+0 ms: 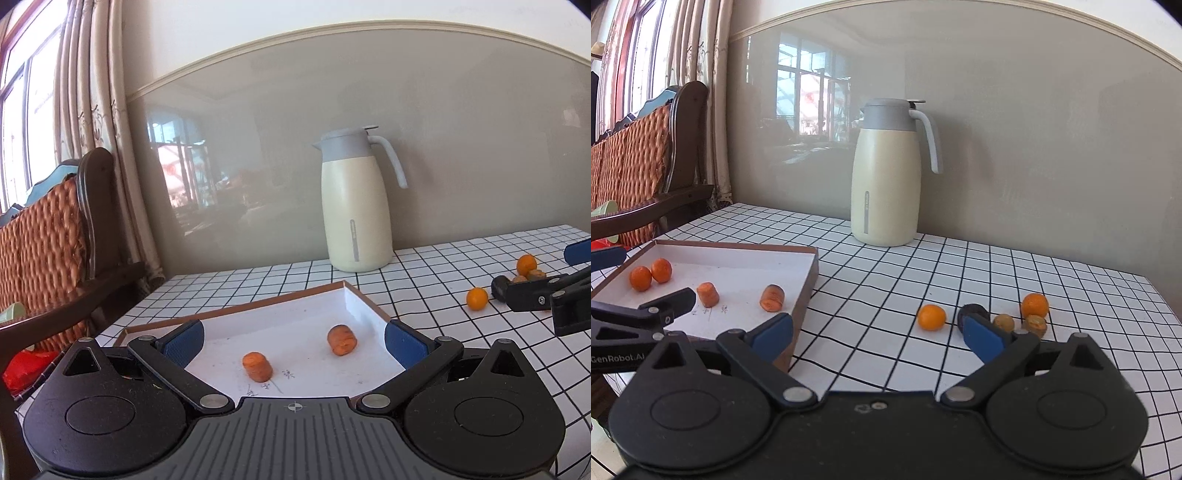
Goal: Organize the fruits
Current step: 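Move both open tools back from the box to the fruit group, then grasp the dark plum with the left tool while the right tool grasps a carrot piece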
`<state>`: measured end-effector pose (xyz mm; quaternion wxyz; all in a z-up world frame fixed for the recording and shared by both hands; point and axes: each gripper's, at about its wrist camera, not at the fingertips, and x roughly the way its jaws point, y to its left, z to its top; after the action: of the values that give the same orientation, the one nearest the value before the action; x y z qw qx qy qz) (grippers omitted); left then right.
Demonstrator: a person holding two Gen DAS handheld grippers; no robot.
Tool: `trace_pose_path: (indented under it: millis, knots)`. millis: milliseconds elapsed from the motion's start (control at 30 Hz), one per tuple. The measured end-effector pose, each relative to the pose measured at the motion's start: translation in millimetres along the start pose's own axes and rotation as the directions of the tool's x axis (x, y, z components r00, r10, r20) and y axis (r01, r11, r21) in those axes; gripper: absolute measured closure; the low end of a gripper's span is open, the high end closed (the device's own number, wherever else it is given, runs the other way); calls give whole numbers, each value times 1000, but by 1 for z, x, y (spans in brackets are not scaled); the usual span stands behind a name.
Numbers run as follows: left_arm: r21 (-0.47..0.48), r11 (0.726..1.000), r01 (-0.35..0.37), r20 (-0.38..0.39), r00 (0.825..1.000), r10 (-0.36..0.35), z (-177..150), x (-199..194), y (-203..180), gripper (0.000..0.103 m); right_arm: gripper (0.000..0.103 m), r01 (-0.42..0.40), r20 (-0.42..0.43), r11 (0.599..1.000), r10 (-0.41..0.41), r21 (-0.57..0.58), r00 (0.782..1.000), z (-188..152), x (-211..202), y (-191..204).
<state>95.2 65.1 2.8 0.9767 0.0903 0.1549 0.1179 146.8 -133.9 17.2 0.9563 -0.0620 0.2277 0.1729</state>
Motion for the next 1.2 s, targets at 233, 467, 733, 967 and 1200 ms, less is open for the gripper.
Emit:
trace_pose_path:
  millis: [233,467,733,967,1200]
  knots:
    - [41,997,71,26,997,-72,3,-1,-27,0,15,56,-11,998,-55,22,998,-10,-7,-28]
    - [26,989,149,38,988,-150,9,2,-48,0,20,101,-16,994,-100,40,995,-17,-13,-49]
    - [21,976,218,47,975,-219,18,11,-80,0,23,160,0,985,-160,62,987,-21,-20,-77]
    - [10,964,265,40,963,-265,23,20,-108,0,28,194,-7,978,-194,82,981,-22,-17,-103]
    - [-9,949,314,7,949,-314,27,34,-136,16,35,209,-15,972,-208,103,978,-21,-7,-123]
